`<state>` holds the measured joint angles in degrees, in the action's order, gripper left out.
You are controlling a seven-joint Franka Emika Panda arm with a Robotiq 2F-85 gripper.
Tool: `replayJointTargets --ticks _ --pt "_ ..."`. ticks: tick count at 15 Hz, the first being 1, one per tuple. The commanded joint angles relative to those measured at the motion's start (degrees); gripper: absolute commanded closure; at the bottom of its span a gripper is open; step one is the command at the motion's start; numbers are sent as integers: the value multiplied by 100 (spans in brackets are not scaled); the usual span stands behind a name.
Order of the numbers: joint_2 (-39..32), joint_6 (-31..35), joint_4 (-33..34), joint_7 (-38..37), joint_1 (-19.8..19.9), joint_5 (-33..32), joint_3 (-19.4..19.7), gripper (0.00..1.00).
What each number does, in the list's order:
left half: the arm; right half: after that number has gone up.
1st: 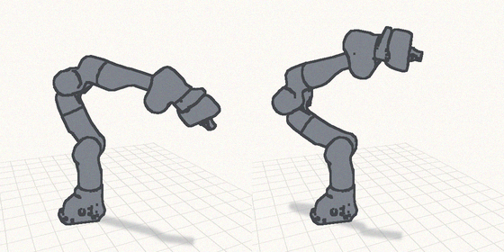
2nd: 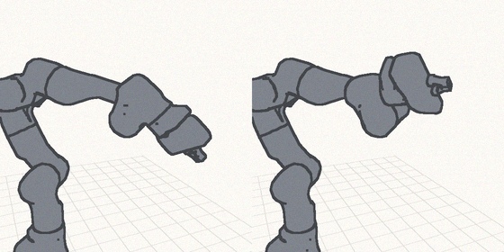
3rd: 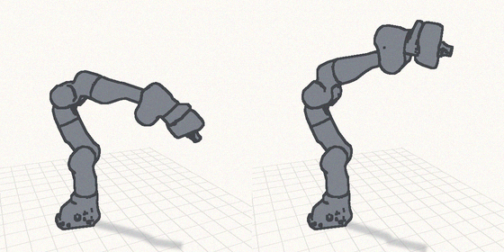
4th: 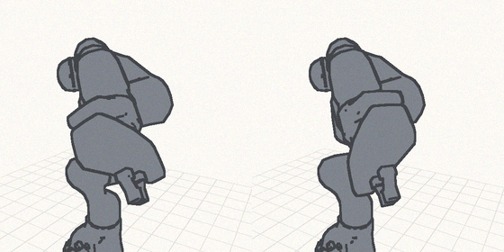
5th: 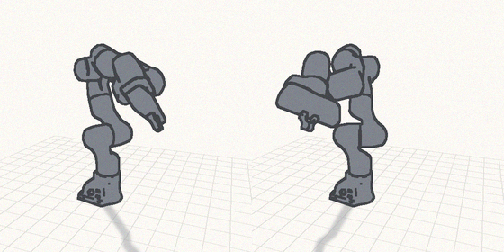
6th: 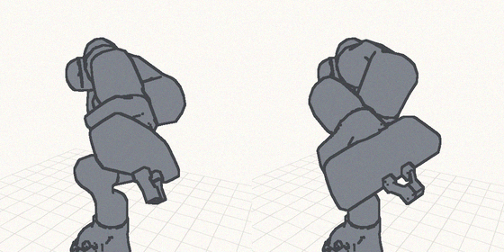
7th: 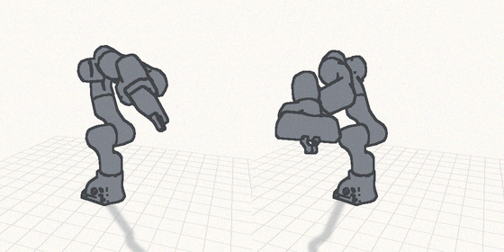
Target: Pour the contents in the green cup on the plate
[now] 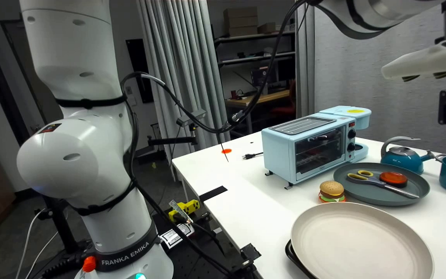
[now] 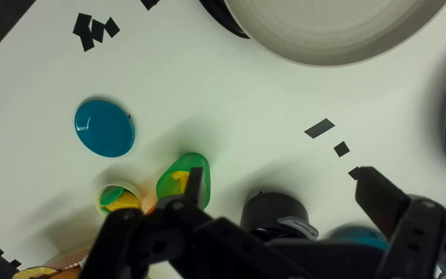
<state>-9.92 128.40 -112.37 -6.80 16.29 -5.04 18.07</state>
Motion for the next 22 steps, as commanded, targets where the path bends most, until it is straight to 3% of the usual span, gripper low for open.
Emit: replayJointTargets --ticks 1,11,22 --pt "-11 -16 30 -4 27 -1 -26 0" --pt "-106 5 71 -58 53 17 -5 0" --pt "-1396 677 455 -226 361 172 151 0"
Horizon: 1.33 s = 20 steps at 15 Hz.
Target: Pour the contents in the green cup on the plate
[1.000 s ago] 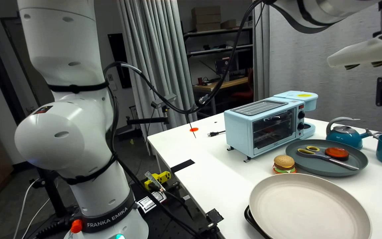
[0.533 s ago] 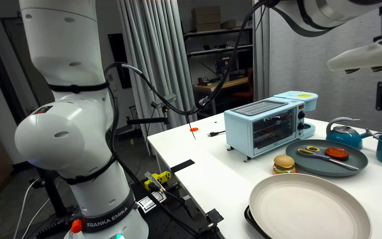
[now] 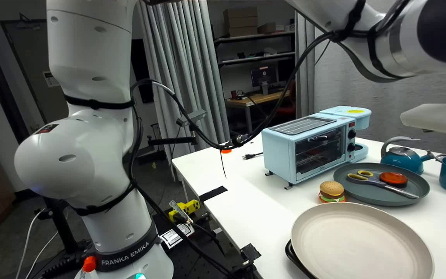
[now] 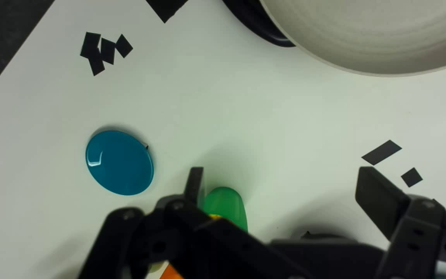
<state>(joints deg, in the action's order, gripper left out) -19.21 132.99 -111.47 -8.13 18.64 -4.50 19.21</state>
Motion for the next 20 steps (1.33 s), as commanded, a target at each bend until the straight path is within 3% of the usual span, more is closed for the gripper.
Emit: replayJointTargets --ticks 1,7,20 --pt "-609 332 443 -133 157 110 56 0" --pt "-1291 839 1006 -378 307 137 162 0" --pt "-2280 863 2010 -757 578 676 126 0"
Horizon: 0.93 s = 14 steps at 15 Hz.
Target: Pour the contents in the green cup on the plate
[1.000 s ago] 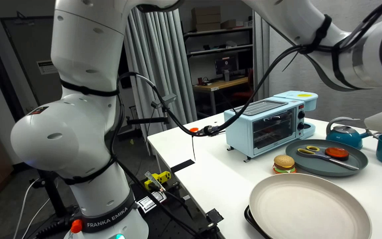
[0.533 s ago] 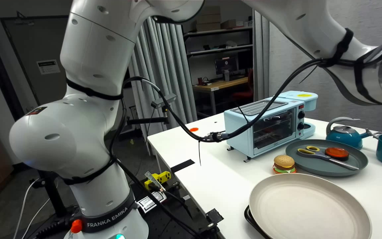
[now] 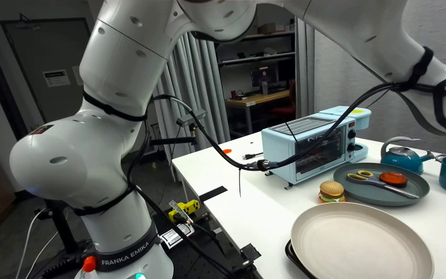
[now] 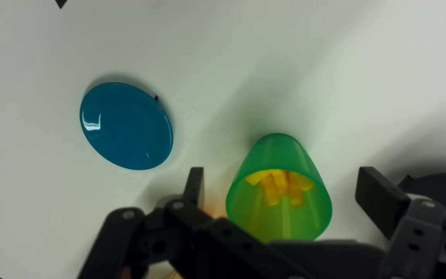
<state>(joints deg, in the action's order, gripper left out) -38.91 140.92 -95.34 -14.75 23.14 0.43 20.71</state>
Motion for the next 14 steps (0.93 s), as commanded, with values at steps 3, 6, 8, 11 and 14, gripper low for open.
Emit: replayJointTargets --ticks 3,6,8,11,14 --pt "-474 48 594 -82 188 289 -40 0" --pt "-592 27 712 -94 208 350 -46 0" --pt "-660 35 755 -107 200 351 -39 0" --pt "-763 27 847 -136 208 365 -45 0" --pt "-857 6 940 -173 215 368 -40 0"
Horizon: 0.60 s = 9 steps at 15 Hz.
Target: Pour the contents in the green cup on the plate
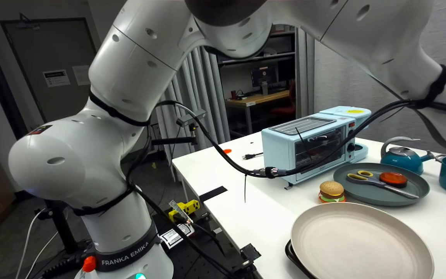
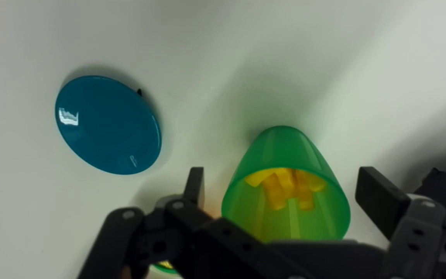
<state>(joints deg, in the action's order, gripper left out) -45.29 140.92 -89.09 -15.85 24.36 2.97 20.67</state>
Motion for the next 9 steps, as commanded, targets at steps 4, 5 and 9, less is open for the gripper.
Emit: replayJointTargets --ticks 4,5,9 --pt "-351 -15 464 -88 117 106 -28 0" --pt "-380 -15 501 -94 123 105 -26 0" --pt "-511 -35 653 -103 160 95 -18 0"
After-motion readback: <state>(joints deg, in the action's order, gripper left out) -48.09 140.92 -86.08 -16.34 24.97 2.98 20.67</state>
